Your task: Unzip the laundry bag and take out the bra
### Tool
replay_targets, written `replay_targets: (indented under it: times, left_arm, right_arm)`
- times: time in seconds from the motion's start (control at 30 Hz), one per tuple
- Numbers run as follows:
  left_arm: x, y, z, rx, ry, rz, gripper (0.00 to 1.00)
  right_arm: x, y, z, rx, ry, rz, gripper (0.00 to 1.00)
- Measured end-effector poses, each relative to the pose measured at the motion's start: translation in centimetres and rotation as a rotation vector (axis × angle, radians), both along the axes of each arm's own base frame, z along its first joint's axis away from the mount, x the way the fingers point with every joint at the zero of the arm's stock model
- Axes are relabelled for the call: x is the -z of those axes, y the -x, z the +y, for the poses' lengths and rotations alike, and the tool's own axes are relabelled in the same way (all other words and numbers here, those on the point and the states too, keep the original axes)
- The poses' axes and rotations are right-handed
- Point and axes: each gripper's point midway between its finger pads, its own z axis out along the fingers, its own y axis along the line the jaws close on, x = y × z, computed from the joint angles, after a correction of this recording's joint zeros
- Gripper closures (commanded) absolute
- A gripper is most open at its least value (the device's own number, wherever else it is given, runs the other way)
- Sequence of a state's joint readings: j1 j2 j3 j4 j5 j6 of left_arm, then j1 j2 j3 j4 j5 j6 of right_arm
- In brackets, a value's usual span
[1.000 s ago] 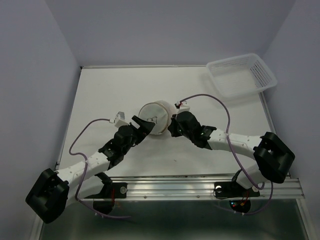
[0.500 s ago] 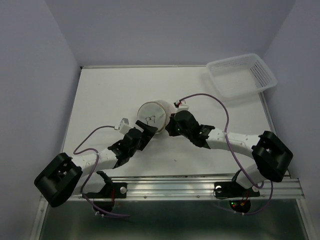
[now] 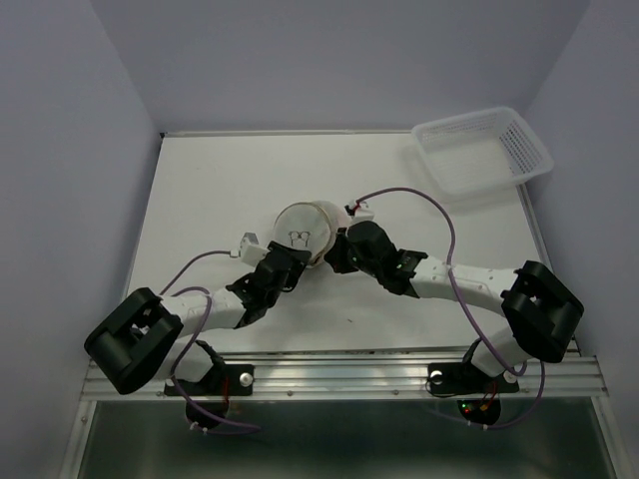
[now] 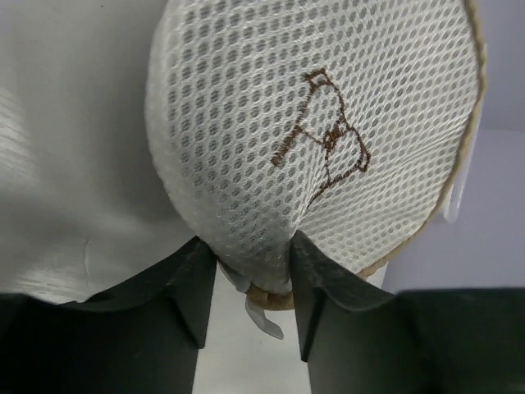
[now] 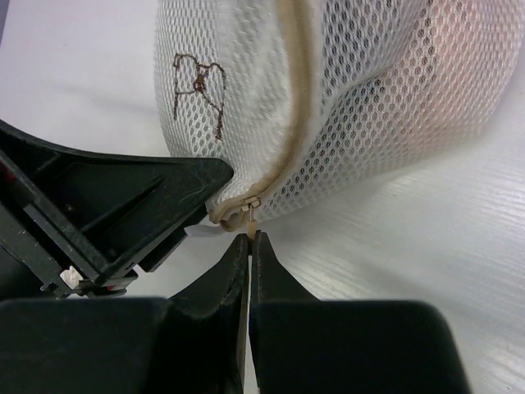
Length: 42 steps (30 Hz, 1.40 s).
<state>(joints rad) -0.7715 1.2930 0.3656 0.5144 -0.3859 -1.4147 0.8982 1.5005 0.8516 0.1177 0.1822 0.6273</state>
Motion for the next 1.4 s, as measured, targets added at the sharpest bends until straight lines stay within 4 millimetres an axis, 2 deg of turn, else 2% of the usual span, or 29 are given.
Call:
replay_targets:
  times: [0.03,0.07,0.1,0.17,0.23,0.33,0.53,0.7,0.77,0.8,0.9,1.0,1.1,1.13,1.17,1.27,1.3,1.4]
  left_arm:
    - [0.1,-0.1,0.0,-0.004,-0.004,0.002,0.72]
    - [0.2,-0.2,0.1,-0.011,-0.004,0.002,0.79]
    - [0.1,-0.3,0.1,-0.018,0.004,0.000,0.92]
    - [-0.5,-0.7,0.1,-0.033,0.015,-0.020,1.00]
    - [-1.2,-0.9,0.0,-0.035,0.023,-0.037,1.00]
    - [-1.3,-0.9,0.5,-0.037,0.004,-0.040,1.00]
    - [-4.3,-1.4,2.3,-0.010,-0.031,-0.114,1.00]
    - [-5.7,-1.5,2.3,0.108,-0.047,-0.166,1.00]
    - [-5.2,-2.0,3.2,0.125,-0.106,-0.175,1.00]
    - [-4.2,-2.6,4.7,0.103,-0.167,-0.156,1.00]
    - [-2.2,-3.8,6.8,0.094,-0.285,-0.104,1.00]
    - [-1.2,-6.0,7.0,0.126,-0.371,-0.066,1.00]
    - [-2.0,-8.1,5.9,0.172,-0.398,-0.082,1.00]
    - [-2.6,-8.7,5.4,0.189,-0.397,-0.097,1.00]
    - [-3.1,-8.9,5.1,0.202,-0.394,-0.110,1.00]
    - [-4.0,-8.7,4.7,0.225,-0.387,-0.130,1.00]
    - [-4.3,-8.5,4.7,0.229,-0.383,-0.134,1.00]
    - [-4.9,-7.3,4.8,0.228,-0.362,-0.143,1.00]
  right_arm:
    - [0.0,0.0,0.0,0.000,-0.003,0.001,0.99]
    - [0.0,0.0,0.0,0.000,-0.002,0.002,0.99]
    - [0.2,0.1,0.0,-0.002,0.000,0.005,0.99]
    - [0.8,0.4,-0.3,-0.006,0.011,0.017,0.99]
    - [1.5,0.7,-0.7,-0.005,0.025,0.029,0.99]
    - [1.1,0.5,-1.0,0.005,0.033,0.008,0.99]
    - [-0.9,-0.6,-3.5,0.053,0.048,-0.066,0.99]
    - [-3.1,-2.4,-6.6,0.096,-0.015,-0.099,0.99]
    - [-3.5,-3.0,-8.2,0.128,0.021,-0.132,0.99]
    - [-3.5,-3.4,-9.3,0.155,0.041,-0.140,0.99]
    - [-3.1,-4.1,-11.0,0.175,0.090,-0.144,0.99]
    - [-2.4,-3.4,-10.2,0.103,0.099,-0.129,0.99]
    - [-1.3,-1.9,-8.7,0.020,0.113,-0.111,0.99]
    - [-1.1,-1.6,-8.3,-0.004,0.113,-0.107,0.95]
    - [-0.7,-1.1,-7.7,-0.037,0.115,-0.101,0.82]
    - [-0.4,-0.7,-7.2,-0.077,0.120,-0.099,0.73]
    - [-0.2,-0.7,-7.1,-0.086,0.123,-0.100,0.63]
    - [0.4,-0.7,-6.5,-0.111,0.122,-0.092,0.48]
